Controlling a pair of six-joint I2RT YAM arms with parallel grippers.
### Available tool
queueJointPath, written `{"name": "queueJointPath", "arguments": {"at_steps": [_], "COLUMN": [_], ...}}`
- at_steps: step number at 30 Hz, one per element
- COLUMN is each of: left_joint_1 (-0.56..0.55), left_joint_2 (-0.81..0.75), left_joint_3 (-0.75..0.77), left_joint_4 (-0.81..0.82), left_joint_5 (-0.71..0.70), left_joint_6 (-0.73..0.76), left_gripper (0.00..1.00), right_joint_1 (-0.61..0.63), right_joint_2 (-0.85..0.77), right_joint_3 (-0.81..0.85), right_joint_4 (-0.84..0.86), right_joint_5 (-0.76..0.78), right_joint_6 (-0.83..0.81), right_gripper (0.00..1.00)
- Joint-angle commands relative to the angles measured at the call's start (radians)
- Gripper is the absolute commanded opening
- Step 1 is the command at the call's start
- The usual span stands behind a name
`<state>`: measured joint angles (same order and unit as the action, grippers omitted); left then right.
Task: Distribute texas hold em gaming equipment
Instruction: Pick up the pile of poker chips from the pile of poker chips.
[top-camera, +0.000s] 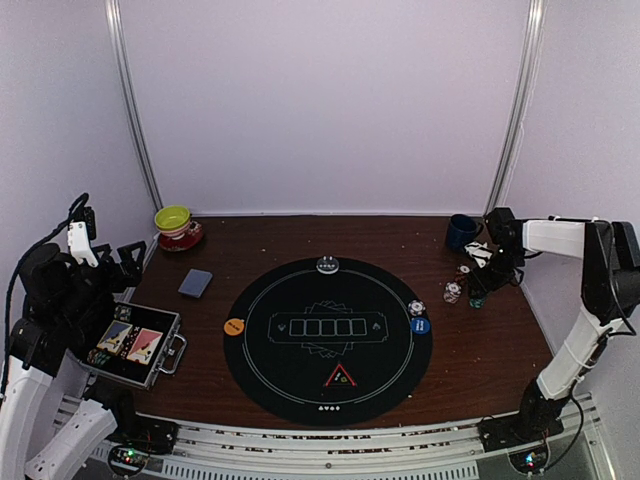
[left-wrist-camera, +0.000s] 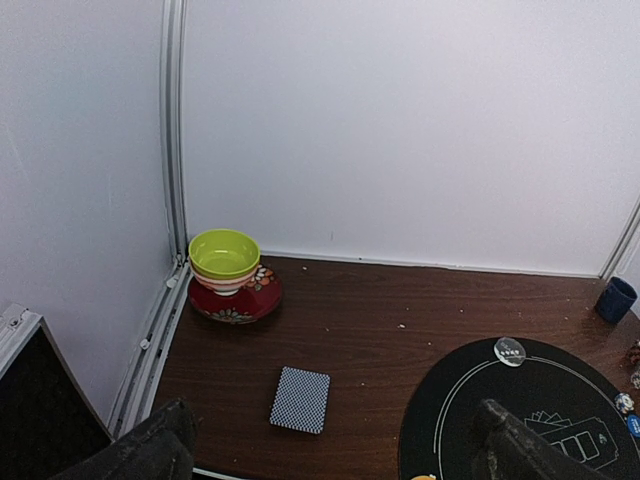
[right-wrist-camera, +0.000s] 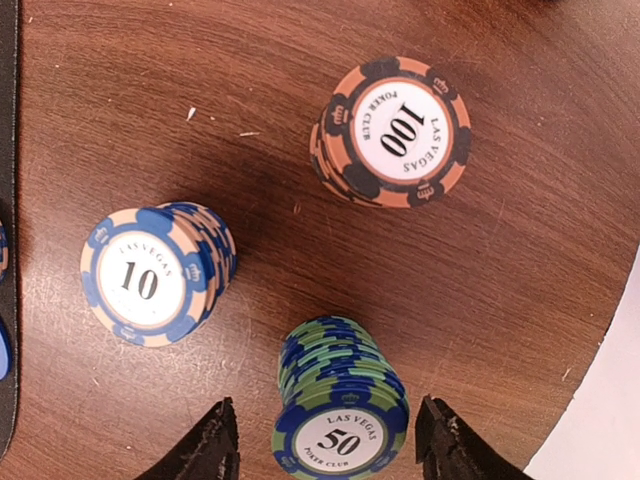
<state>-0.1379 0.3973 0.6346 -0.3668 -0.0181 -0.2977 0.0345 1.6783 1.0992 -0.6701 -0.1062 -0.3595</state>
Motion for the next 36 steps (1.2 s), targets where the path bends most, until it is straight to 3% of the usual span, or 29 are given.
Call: {"name": "queueJointPath", "arguments": {"at_steps": [1, 23, 36], "left_joint_1": [0.008, 0.008, 0.008], "left_joint_2": [-0.01, -0.011, -0.011], "left_joint_3": [-0.006, -0.006, -0.006], "left_joint_4": [0.052, 0.053, 0.053], "left_joint_5": [0.004, 0.004, 0.004], "left_joint_6": [0.004, 0.003, 0.003], "left_gripper": [0.98, 0.98, 0.98], "right_joint_1": [-0.005, -0.01, -0.01], "right_joint_2": [0.009, 0.016, 0.011], "right_joint_3": [-0.01, -0.01, -0.01], "right_joint_4": [0.004, 0.011, 0.013], "right_joint_5": [0.025, 0.034, 0.034], "right_joint_6": [0.007, 0.009, 0.008], "right_gripper": [0.61, 0.55, 0.46]}}
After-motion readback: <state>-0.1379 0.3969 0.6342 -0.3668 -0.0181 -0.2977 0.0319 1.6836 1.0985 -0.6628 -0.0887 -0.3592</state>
